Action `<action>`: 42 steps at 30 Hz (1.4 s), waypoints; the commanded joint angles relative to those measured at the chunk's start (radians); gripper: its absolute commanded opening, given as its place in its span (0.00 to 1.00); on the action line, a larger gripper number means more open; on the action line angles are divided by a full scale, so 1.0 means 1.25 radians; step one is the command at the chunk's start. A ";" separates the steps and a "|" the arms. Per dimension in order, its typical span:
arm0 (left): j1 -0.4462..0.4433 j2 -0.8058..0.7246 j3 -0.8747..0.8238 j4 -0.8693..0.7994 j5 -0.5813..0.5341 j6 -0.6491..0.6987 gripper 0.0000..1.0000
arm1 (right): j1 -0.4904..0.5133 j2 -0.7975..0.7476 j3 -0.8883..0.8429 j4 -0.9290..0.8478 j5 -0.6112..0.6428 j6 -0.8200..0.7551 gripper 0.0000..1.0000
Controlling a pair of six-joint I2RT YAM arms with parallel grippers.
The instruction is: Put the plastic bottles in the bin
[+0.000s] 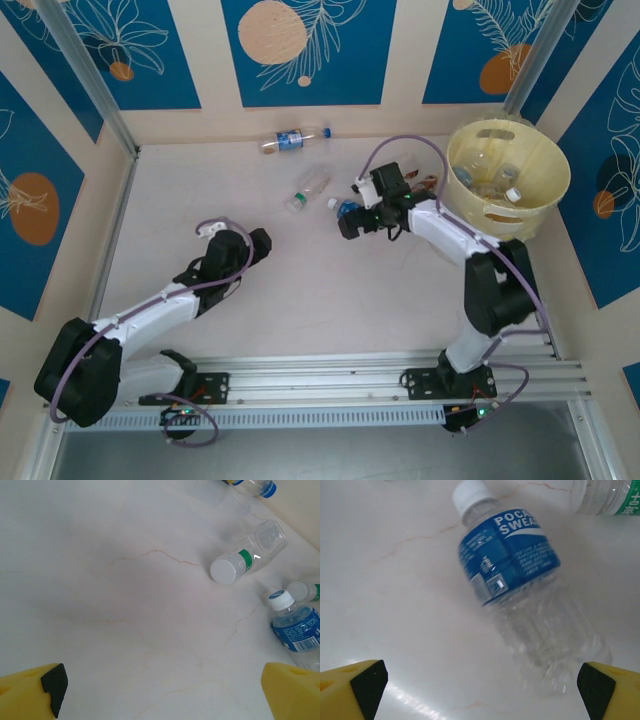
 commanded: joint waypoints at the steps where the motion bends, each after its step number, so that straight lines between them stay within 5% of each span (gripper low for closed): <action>1: 0.014 0.014 0.003 -0.008 0.022 -0.016 1.00 | 0.005 0.072 0.085 -0.030 0.060 -0.097 0.99; 19: 0.031 0.033 0.009 -0.009 0.068 -0.007 1.00 | 0.018 0.296 0.274 -0.114 0.101 -0.161 1.00; 24: 0.034 0.044 0.014 -0.009 0.082 -0.009 1.00 | 0.017 0.289 0.251 -0.083 0.140 -0.158 0.74; 34: 0.036 0.063 0.037 -0.001 0.121 0.021 1.00 | 0.010 0.041 0.118 -0.018 0.060 -0.121 0.51; 42: 0.038 0.084 0.049 0.016 0.144 0.041 1.00 | -0.062 -0.288 0.028 0.014 -0.065 -0.070 0.48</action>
